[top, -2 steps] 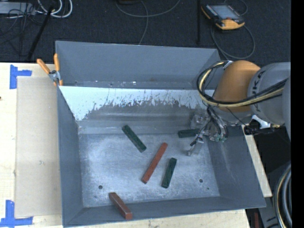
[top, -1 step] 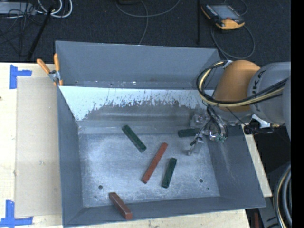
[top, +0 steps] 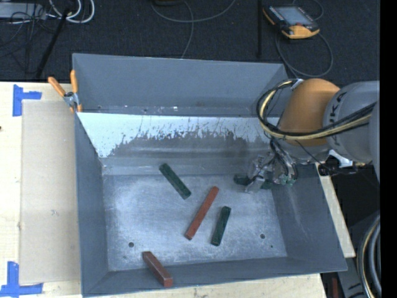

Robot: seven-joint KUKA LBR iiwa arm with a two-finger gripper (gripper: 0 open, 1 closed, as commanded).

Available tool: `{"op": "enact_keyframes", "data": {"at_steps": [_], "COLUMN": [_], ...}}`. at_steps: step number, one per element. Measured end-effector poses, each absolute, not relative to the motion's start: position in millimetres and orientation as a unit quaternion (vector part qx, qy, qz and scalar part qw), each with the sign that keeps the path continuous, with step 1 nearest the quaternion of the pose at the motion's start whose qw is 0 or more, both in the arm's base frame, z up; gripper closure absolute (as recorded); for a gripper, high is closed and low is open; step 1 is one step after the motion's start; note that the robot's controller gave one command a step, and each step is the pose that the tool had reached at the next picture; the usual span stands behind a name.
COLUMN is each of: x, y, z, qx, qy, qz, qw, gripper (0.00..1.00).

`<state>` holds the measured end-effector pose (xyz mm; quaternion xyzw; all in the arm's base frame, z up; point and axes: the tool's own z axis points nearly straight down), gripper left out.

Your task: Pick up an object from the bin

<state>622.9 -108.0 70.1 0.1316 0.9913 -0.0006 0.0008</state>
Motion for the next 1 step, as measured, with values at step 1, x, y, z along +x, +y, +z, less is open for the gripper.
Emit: {"op": "enact_keyframes", "data": {"at_steps": [1], "x": [625.1], "y": [-108.4], "z": [151.3], "qx": [0.13], "qy": [0.991], "qz": [0.0], "qw": [0.005], "gripper": [1.0]}}
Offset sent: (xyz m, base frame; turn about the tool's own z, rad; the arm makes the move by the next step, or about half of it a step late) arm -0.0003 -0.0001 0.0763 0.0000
